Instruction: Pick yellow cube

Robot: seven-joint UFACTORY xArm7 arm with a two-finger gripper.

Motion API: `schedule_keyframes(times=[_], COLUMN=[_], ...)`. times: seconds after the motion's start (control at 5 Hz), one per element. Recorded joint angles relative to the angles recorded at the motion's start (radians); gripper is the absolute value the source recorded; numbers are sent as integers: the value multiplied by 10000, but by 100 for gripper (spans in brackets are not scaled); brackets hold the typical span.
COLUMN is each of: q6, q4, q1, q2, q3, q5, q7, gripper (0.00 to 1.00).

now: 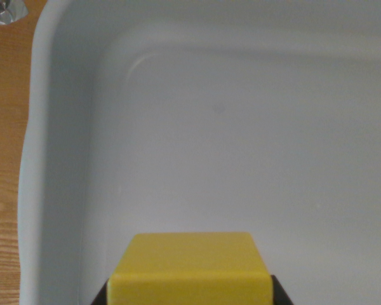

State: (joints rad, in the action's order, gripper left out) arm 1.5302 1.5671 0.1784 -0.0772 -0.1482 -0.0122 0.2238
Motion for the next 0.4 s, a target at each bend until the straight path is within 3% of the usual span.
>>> schedule_keyframes(times=[0.4], q6=[59], q4=[38], q1=[-1], q2=[21], q3=[-1], q5=[-4], q7=[-2], gripper=[100])
